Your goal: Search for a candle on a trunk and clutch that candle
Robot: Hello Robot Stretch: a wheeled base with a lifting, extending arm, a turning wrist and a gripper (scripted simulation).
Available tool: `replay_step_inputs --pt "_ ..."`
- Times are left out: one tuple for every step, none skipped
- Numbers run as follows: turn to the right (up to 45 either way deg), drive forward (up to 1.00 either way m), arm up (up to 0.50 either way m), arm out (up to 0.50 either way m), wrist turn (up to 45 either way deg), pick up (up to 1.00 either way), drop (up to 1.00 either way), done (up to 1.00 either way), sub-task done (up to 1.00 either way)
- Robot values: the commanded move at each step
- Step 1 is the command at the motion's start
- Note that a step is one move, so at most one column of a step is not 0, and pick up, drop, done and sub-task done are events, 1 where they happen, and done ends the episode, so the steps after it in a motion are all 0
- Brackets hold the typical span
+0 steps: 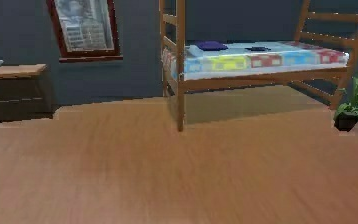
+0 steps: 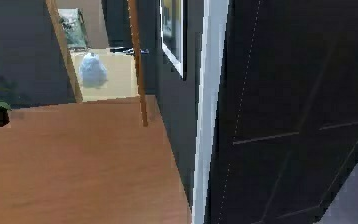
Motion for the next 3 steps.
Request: replay_step_inputs --pt "45.0 0.0 0.0 0.0 0.0 0.0 0.0 0.0 0.0" --pt "18.0 0.0 0.0 0.0 0.0 0.0 0.0 0.0 0.0" --pt "3.0 0.0 0.0 0.0 0.0 0.0 0.0 0.0 0.0"
